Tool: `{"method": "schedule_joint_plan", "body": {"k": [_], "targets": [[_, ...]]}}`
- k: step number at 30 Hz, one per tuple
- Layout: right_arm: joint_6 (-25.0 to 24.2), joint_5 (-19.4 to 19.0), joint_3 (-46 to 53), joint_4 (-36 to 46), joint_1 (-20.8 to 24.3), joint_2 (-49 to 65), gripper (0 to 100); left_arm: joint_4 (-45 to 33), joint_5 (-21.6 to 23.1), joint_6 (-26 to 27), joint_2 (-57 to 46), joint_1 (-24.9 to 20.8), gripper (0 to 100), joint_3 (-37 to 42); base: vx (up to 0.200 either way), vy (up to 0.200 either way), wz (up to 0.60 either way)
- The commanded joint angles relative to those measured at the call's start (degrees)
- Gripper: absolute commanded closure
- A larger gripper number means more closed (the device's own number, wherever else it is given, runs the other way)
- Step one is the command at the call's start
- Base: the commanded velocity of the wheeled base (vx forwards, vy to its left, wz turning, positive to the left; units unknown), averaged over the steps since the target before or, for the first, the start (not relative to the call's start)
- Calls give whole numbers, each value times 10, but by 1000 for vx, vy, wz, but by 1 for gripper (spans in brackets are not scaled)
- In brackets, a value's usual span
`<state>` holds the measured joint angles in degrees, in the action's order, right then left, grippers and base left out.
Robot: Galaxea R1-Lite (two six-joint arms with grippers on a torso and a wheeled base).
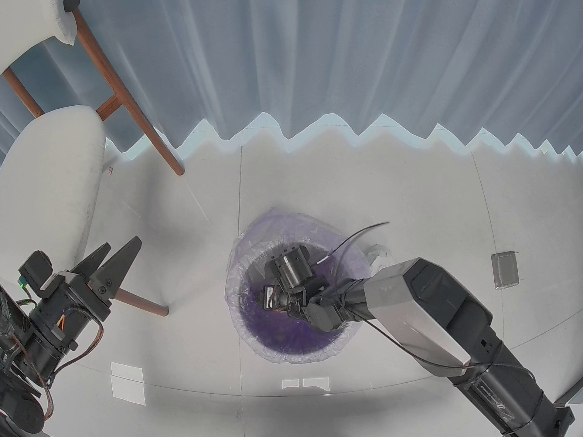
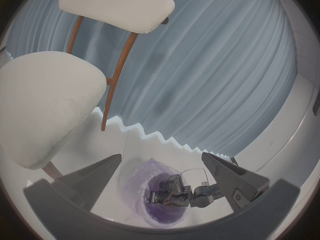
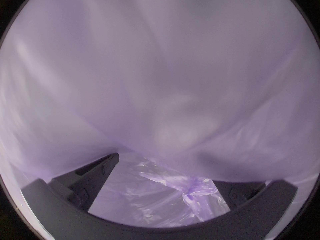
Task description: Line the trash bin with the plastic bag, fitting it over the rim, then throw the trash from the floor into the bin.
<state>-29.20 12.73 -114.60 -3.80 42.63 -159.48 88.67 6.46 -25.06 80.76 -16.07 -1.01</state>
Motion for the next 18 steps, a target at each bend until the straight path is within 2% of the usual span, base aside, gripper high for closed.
{"method": "schedule_joint_plan", "body": {"k": [1,7,14,18], "targets": [[-2,0,6,-4,13,59,0,0,0,-1,1,-2,0,10,0,0,0],[-24,1,55,-3,20,101,0,0,0,-1,2,-4,0,10,0,0,0],[-24,7,100,-2,20,139,0,0,2,-1,3,-5,0,10,0,0,0],[-22,9,173,-2,20,199,0,0,2,-1,1,-5,0,10,0,0,0]]}}
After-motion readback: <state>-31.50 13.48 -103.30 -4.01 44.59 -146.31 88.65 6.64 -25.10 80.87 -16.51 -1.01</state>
